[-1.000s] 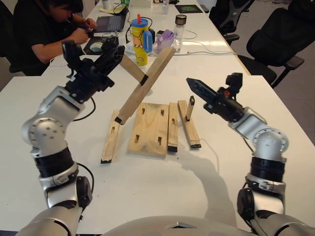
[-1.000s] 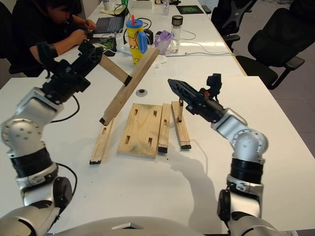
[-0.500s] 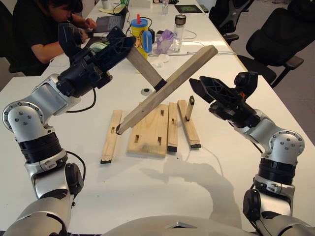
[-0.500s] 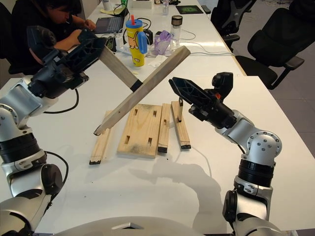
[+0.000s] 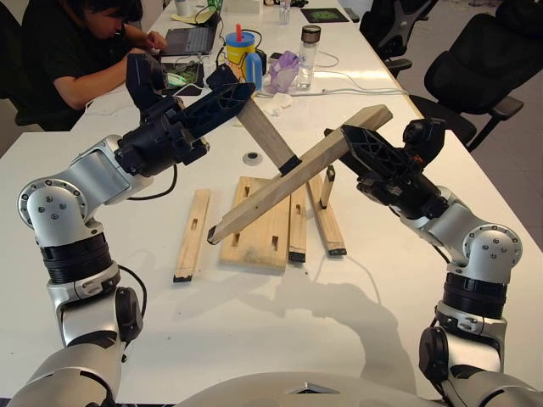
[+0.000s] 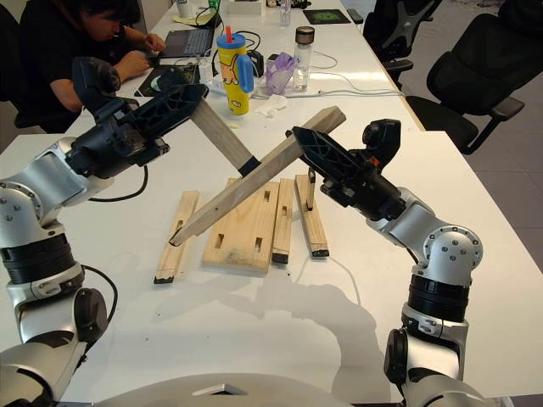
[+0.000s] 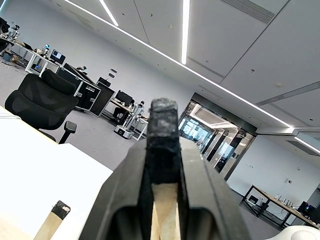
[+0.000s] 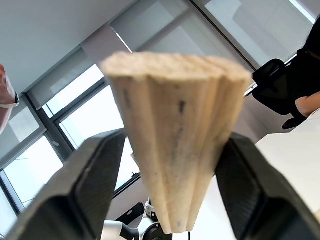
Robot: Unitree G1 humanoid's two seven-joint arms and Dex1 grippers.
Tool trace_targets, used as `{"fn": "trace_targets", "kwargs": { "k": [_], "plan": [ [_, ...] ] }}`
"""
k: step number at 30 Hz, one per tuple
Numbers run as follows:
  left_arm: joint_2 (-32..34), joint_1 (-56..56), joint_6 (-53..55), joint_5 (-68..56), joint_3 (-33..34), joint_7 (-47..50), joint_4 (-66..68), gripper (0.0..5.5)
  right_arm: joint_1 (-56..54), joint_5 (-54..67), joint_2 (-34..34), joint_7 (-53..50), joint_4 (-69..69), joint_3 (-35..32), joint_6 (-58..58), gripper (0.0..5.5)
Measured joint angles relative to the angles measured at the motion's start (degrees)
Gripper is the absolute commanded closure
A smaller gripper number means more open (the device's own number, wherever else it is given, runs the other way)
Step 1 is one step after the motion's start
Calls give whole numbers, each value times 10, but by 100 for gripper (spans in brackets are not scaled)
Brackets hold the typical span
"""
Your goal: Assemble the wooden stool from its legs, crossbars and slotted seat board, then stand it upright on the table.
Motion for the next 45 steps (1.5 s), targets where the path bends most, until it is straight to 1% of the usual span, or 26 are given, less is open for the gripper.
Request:
{"fn": "trace_targets", "kwargs": {
  "k": [1, 2, 6, 12, 16, 19, 22, 24, 25, 26, 29, 31, 32, 33, 37, 45],
  "plan": [
    [0, 0, -3, 1, -2, 0, -4, 508, 1, 1, 0, 0, 1, 0, 0, 322],
    [0, 0, -7, 3, -4, 0, -9, 471, 3, 1, -1, 0, 2, 0, -1, 337],
    [0, 0, -25, 5, -7, 11, -13, 415, 5, 1, -1, 0, 3, 2, -5, 337],
    [0, 0, -37, -23, -6, 41, -2, 330, 16, 1, -1, 0, 4, 6, -5, 337],
    [3, -3, -74, -12, 16, 64, 27, 280, 25, -8, -10, 13, 2, 11, -7, 337],
    [52, -3, -125, 57, 57, 47, 88, 277, 57, -69, -42, 63, -10, 13, -18, 338],
    [86, 15, -149, 116, 62, 1, 96, 277, 75, -143, -66, 112, -19, 19, -52, 338],
    [100, 45, -162, 164, 49, -34, 99, 277, 76, -180, -74, 149, -19, 22, -81, 338],
    [106, 64, -169, 195, 32, -55, 94, 277, 75, -196, -75, 162, -17, 25, -95, 338],
    [121, 88, -181, 238, -5, -81, 79, 277, 72, -214, -75, 174, -16, 32, -108, 338],
    [171, 175, -230, 395, -163, -178, 20, 277, 63, -277, -75, 213, -7, 61, -149, 338],
    [191, 210, -253, 463, -234, -217, -6, 277, 50, -320, -78, 244, 5, 86, -176, 338],
    [197, 231, -271, 508, -279, -239, -20, 277, 34, -360, -89, 272, 20, 110, -198, 338],
    [197, 241, -280, 531, -302, -250, -25, 277, 23, -383, -95, 287, 31, 122, -213, 338],
    [197, 247, -322, 606, -344, -270, -33, 277, 5, -457, -109, 327, 62, 152, -269, 338],
    [167, 260, -357, 697, -394, -270, -43, 277, -9, -501, -109, 364, 77, 172, -327, 338]
  ]
}}
